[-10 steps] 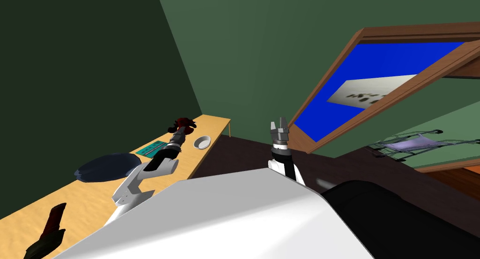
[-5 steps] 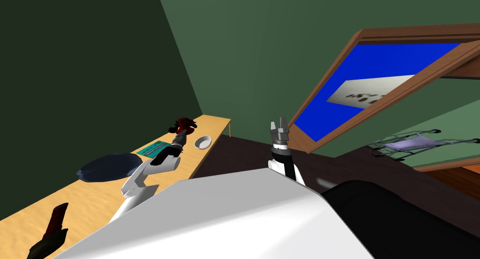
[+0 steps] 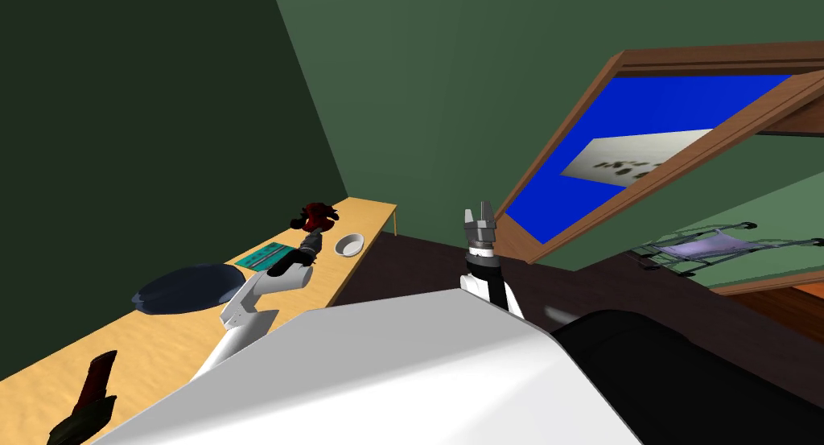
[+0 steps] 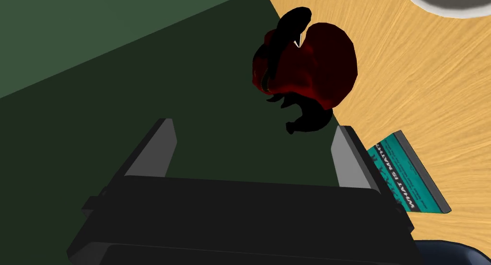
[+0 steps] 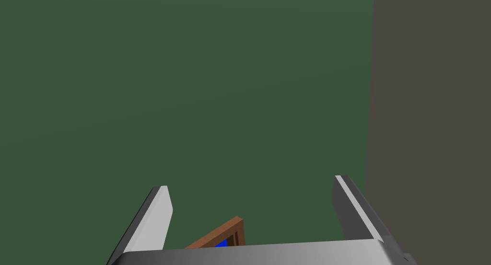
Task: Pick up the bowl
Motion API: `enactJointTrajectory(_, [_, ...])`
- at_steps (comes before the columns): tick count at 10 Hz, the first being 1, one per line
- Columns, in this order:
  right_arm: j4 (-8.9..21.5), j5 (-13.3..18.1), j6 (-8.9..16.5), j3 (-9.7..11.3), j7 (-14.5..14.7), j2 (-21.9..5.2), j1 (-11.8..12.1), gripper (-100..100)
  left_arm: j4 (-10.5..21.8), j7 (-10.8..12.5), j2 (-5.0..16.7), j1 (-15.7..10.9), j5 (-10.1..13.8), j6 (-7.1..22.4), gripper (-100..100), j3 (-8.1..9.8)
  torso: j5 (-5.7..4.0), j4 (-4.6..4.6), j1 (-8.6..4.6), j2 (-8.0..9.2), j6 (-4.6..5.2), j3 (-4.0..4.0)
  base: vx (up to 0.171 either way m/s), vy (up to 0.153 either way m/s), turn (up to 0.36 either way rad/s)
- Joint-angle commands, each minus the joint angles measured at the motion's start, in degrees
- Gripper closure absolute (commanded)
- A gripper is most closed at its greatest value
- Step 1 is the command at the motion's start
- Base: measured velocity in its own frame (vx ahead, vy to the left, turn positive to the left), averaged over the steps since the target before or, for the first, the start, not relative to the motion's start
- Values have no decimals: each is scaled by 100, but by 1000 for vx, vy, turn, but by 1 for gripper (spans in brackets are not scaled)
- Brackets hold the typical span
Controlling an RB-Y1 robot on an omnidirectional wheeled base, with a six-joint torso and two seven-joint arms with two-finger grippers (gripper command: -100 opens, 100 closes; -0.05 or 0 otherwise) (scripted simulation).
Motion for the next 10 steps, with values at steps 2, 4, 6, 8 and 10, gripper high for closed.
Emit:
enactJointTrajectory(2, [0, 0, 0, 0, 0, 0, 0, 0, 208, 35, -18, -134, 57, 438, -100, -26, 1, 0, 2, -2, 0, -1, 20, 22, 4])
enactJointTrajectory(4, [0, 0, 0, 0, 0, 0, 0, 0, 398, 66, -36, -255, 115, 781, -100, -54, 0, -1, 0, -5, 1, -3, 23, 19, 2])
enactJointTrajectory(6, [0, 0, 0, 0, 0, 0, 0, 0, 587, 97, -60, -375, 176, 1098, -100, -88, 0, -1, 1, -7, 1, -4, 31, 20, 4])
enactJointTrajectory(8, [0, 0, 0, 0, 0, 0, 0, 0, 776, 128, -89, -494, 241, 1409, -100, -126, 0, -2, 1, -8, 1, -5, 32, 21, 8])
enactJointTrajectory(10, [0, 0, 0, 0, 0, 0, 0, 0, 961, 158, -124, -611, 308, 1712, -100, -167, 0, -2, 1, -6, 1, -4, 29, 20, 9])
